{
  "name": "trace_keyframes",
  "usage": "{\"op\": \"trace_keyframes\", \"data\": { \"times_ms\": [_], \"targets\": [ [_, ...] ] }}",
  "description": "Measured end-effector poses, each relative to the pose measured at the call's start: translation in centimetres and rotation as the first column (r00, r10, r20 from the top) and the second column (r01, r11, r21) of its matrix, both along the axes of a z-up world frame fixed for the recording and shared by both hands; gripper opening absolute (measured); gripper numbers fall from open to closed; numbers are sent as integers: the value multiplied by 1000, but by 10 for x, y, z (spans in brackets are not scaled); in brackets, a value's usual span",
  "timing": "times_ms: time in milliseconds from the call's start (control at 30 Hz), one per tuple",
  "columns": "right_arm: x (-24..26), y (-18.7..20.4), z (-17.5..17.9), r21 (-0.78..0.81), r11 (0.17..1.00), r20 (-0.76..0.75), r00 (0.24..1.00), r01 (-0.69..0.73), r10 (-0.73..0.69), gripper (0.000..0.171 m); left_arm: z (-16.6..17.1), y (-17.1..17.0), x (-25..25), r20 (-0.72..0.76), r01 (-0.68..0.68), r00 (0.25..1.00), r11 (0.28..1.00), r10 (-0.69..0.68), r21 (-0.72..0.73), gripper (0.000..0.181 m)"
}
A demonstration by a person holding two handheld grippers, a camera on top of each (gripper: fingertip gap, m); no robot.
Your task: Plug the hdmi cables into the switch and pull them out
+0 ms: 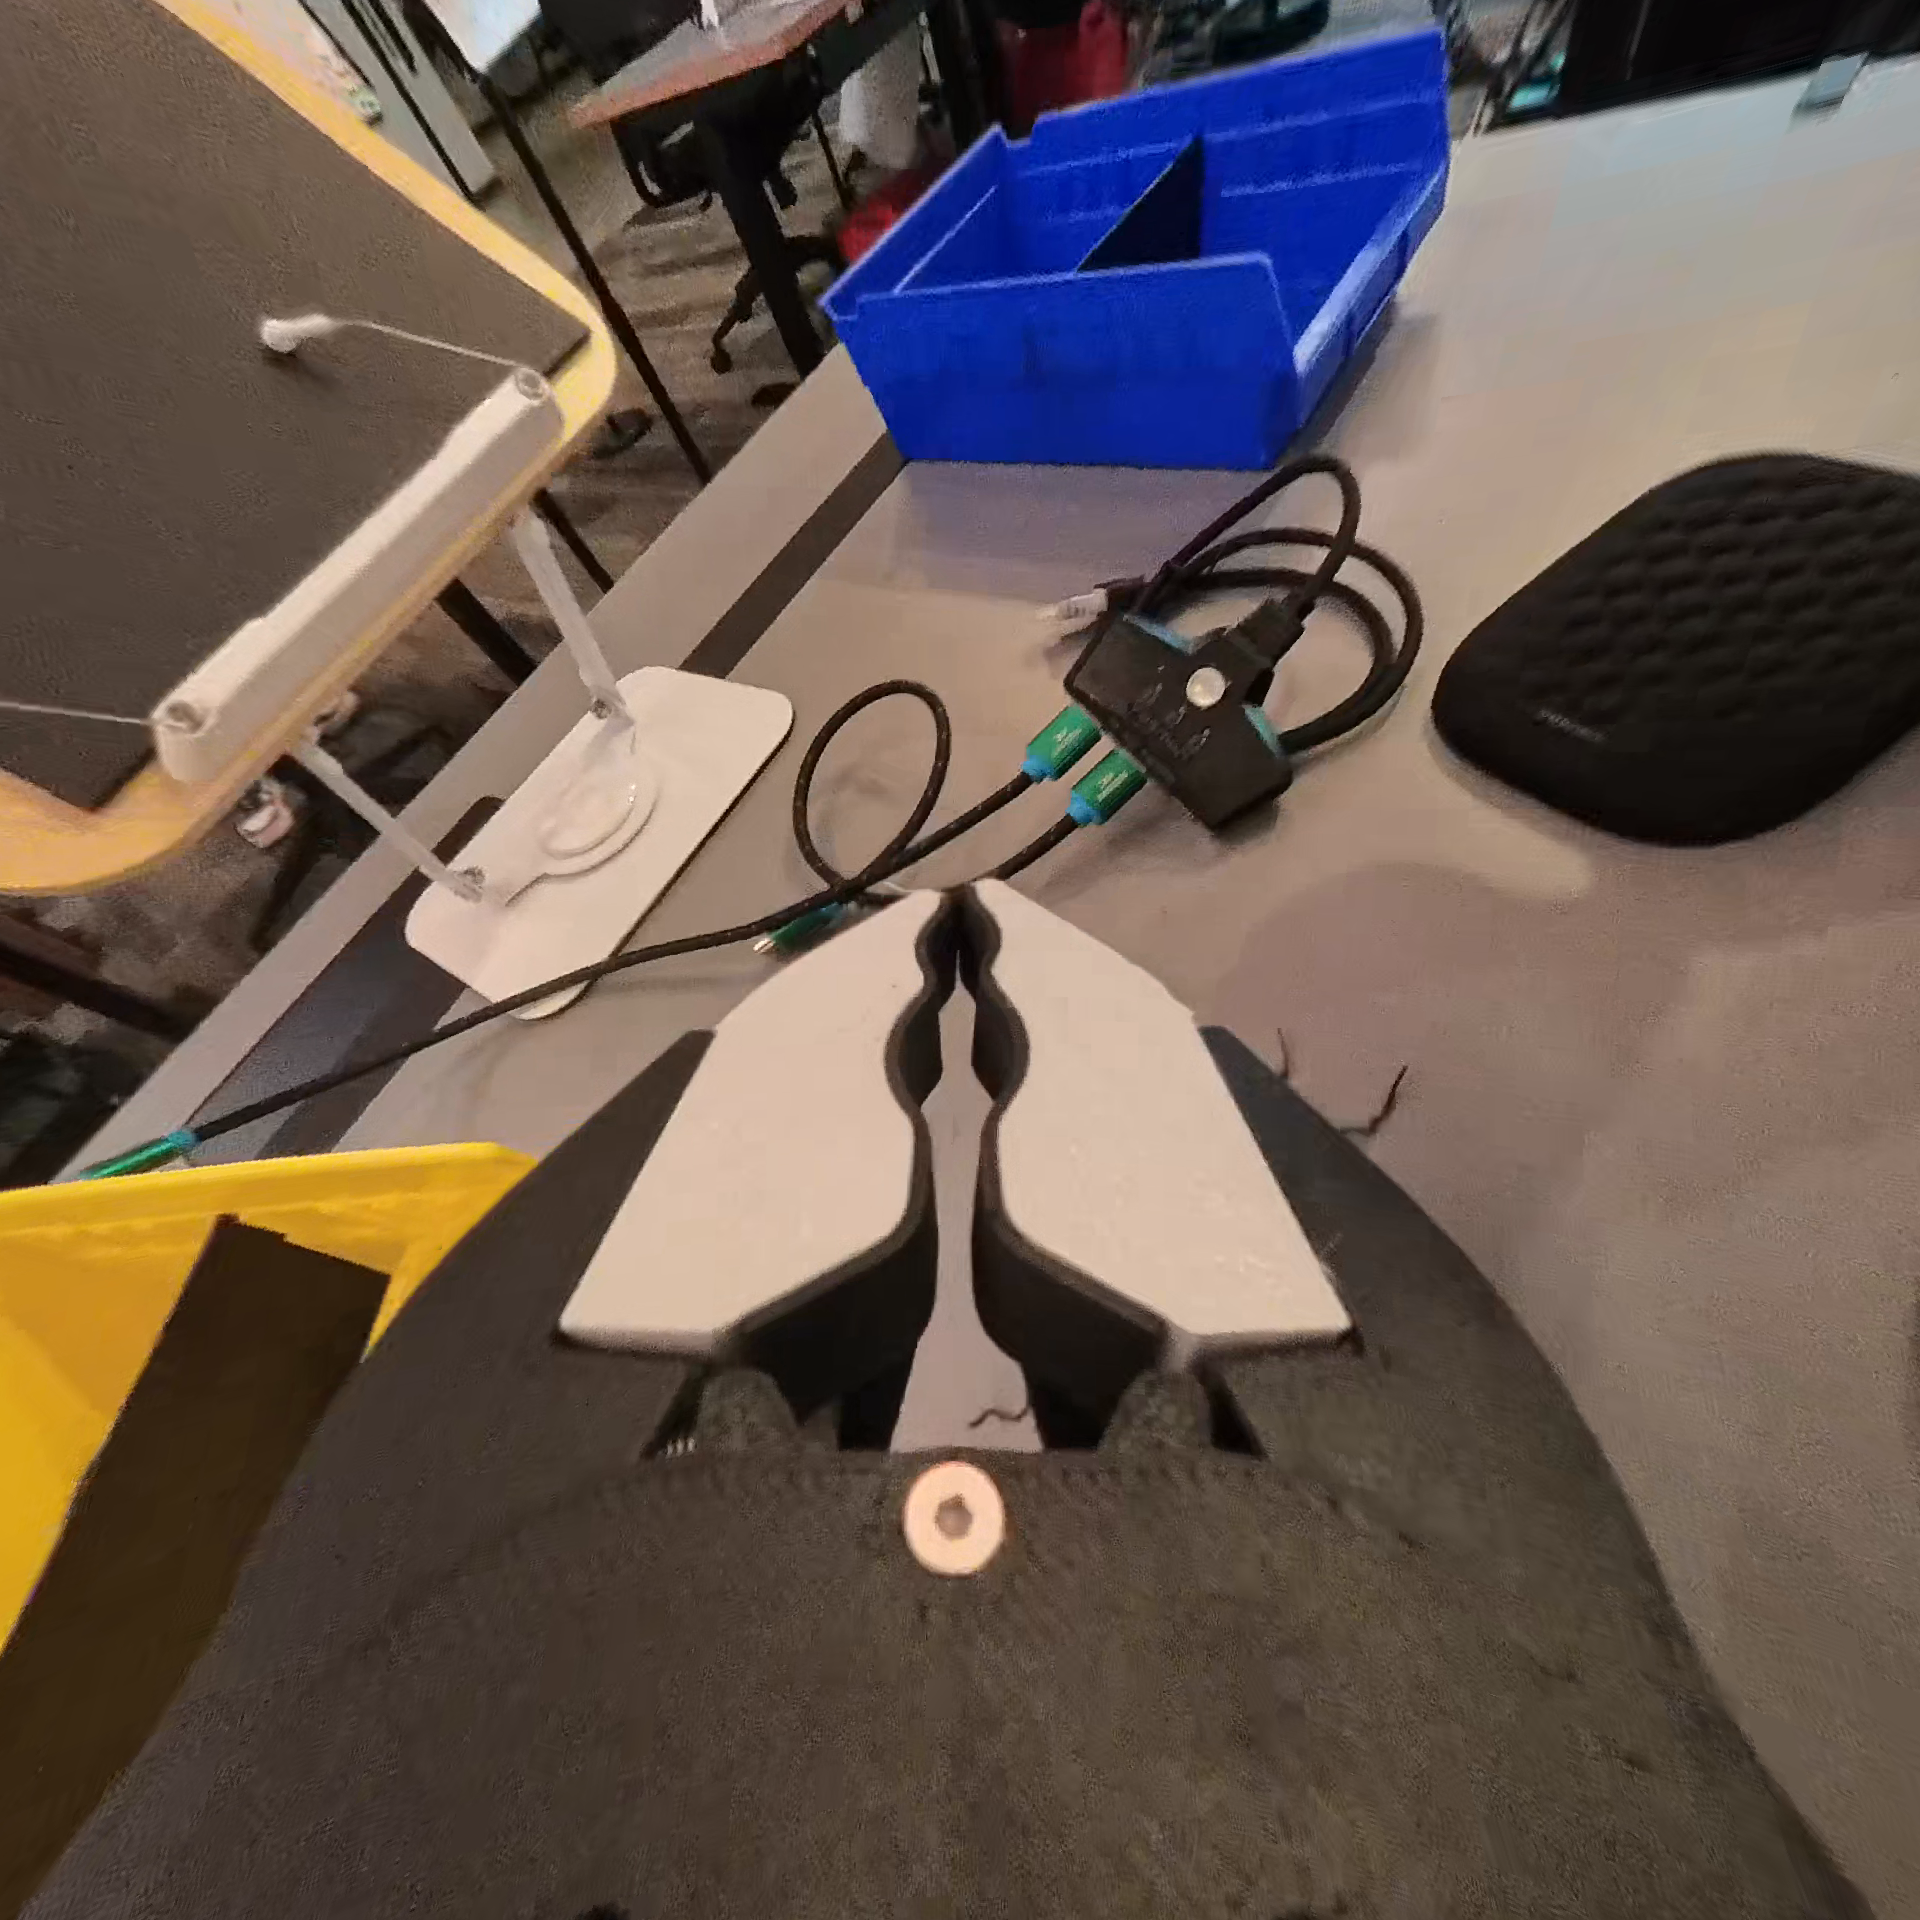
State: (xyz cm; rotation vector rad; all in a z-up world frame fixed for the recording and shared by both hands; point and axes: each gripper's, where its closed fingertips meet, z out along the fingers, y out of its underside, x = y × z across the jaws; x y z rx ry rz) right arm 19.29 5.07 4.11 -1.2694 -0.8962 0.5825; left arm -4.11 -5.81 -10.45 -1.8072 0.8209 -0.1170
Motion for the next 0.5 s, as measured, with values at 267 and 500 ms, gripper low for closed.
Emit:
{"op": "trace_keyframes", "data": {
  "times_ms": [267, 500],
  "targets": [
    [-24, -8, -18, -36, 999, 88, 996, -8, 11, 0, -30, -13, 89, 266, 161, 952, 987, -148, -26, 67],
    [-55, -14, -15, -124, 990, -47, 997, -69, 63, 0, -19, 10, 167, 377, 69, 912, 967, -161, 247, 96]
  ]
}}
